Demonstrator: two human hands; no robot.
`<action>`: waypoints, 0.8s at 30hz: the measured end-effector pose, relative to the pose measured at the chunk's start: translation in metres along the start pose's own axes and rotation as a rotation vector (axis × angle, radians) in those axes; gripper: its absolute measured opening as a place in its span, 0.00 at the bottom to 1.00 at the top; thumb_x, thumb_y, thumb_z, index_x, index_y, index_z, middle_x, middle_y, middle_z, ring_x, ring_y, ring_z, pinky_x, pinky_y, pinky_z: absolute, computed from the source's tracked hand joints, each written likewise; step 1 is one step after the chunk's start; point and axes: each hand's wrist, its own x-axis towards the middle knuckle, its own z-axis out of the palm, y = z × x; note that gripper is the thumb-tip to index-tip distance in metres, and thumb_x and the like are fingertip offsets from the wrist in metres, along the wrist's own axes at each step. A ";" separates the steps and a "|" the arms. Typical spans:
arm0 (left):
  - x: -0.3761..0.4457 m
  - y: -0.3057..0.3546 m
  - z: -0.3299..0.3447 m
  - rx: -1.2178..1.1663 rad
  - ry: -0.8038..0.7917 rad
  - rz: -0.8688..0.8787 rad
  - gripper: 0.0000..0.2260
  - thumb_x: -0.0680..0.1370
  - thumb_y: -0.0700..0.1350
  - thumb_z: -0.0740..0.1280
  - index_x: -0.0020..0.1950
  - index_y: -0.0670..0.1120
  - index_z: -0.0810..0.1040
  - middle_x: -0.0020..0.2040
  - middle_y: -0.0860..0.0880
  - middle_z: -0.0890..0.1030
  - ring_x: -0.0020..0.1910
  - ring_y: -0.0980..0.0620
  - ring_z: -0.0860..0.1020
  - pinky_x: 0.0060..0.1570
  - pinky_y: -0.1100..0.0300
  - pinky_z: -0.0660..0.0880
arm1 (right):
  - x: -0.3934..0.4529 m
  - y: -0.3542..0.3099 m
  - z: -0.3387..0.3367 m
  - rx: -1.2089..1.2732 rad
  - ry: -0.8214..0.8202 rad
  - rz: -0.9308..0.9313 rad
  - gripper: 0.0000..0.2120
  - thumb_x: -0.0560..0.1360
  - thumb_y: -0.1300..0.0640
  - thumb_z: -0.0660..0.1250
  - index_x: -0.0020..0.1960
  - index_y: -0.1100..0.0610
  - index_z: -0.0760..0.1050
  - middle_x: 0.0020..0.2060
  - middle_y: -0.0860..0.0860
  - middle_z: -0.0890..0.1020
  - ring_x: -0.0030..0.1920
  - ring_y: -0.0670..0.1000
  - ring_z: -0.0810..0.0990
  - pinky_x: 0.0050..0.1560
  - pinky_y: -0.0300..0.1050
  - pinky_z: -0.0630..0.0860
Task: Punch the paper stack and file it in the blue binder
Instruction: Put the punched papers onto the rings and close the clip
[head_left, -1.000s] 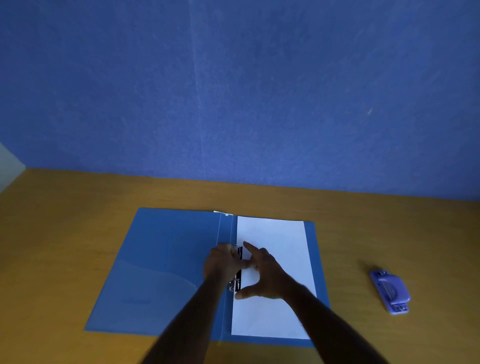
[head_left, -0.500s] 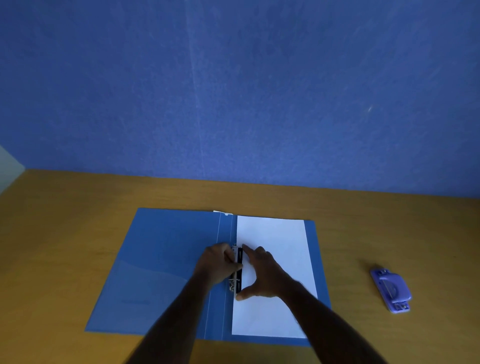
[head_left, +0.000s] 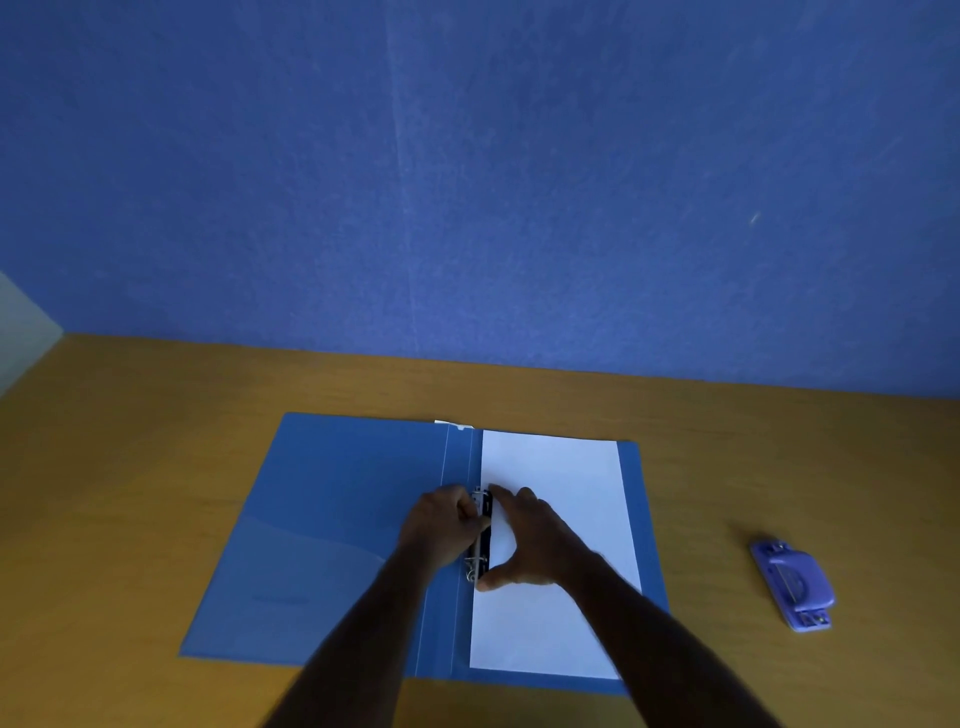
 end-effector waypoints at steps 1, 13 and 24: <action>0.001 0.000 0.000 0.006 -0.002 0.000 0.07 0.72 0.53 0.72 0.40 0.52 0.77 0.40 0.54 0.81 0.41 0.55 0.80 0.40 0.59 0.78 | 0.001 0.000 -0.001 0.005 0.002 0.000 0.61 0.58 0.36 0.79 0.80 0.49 0.49 0.72 0.55 0.65 0.72 0.57 0.66 0.68 0.53 0.71; 0.006 -0.001 0.000 0.044 -0.039 -0.025 0.11 0.69 0.55 0.74 0.39 0.52 0.75 0.40 0.54 0.81 0.40 0.55 0.80 0.38 0.61 0.76 | 0.004 -0.002 -0.005 0.027 -0.016 0.012 0.60 0.59 0.37 0.80 0.80 0.49 0.48 0.74 0.54 0.65 0.73 0.57 0.66 0.70 0.52 0.69; 0.004 -0.002 0.000 0.082 -0.031 -0.012 0.12 0.71 0.57 0.72 0.38 0.52 0.74 0.41 0.53 0.81 0.42 0.53 0.80 0.40 0.60 0.77 | 0.003 -0.002 -0.004 0.040 0.011 0.004 0.60 0.59 0.38 0.80 0.80 0.49 0.49 0.71 0.54 0.67 0.71 0.57 0.68 0.68 0.51 0.69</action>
